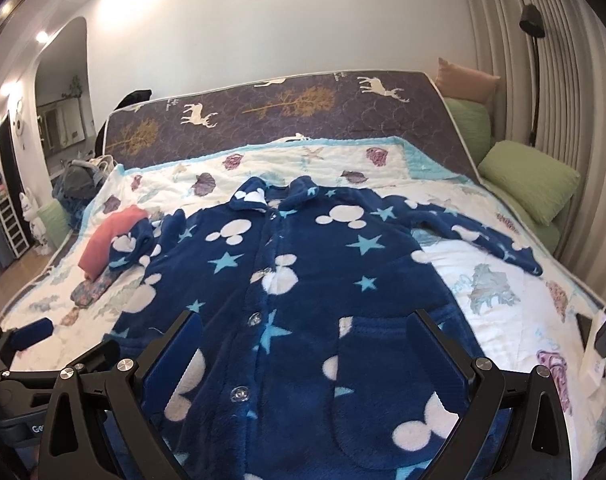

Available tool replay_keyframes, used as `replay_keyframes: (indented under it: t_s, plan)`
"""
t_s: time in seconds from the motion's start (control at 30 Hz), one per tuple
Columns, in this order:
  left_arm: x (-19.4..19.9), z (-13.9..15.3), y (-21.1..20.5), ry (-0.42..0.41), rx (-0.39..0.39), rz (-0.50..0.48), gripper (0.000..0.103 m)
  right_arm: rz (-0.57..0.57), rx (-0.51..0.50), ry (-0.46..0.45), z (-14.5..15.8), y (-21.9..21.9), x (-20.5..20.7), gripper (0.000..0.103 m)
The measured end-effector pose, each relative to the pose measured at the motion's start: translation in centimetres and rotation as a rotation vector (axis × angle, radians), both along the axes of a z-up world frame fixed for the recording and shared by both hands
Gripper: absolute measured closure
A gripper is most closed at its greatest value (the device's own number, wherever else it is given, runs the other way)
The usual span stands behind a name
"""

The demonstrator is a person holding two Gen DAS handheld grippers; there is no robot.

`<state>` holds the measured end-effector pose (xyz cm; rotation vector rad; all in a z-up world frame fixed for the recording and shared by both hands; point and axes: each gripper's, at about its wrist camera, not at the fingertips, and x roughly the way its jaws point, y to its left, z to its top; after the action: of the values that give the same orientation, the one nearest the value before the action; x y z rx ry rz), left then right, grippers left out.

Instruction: Fold small clothes

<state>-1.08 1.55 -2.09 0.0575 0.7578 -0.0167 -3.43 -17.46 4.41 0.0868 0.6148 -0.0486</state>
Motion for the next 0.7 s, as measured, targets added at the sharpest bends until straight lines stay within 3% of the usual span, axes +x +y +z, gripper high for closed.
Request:
replay_keyframes:
  t_s: [0.17, 0.57, 0.7]
  plan:
    - [0.1, -0.1, 0.0, -0.001, 0.002, -0.003, 0.001, 0.028, 0.046, 0.03, -0.4, -0.1, 0.5, 0.0]
    - [1.6, -0.5, 1.5, 0.015, -0.027, 0.007, 0.001, 0.066, -0.039, 0.055, -1.0, 1.4, 1.9, 0.0]
    - [4.4, -1.1, 5.6, -0.027, 0.008, 0.111, 0.001, 0.06, -0.044, 0.059, -1.2, 1.2, 2.3, 0.0]
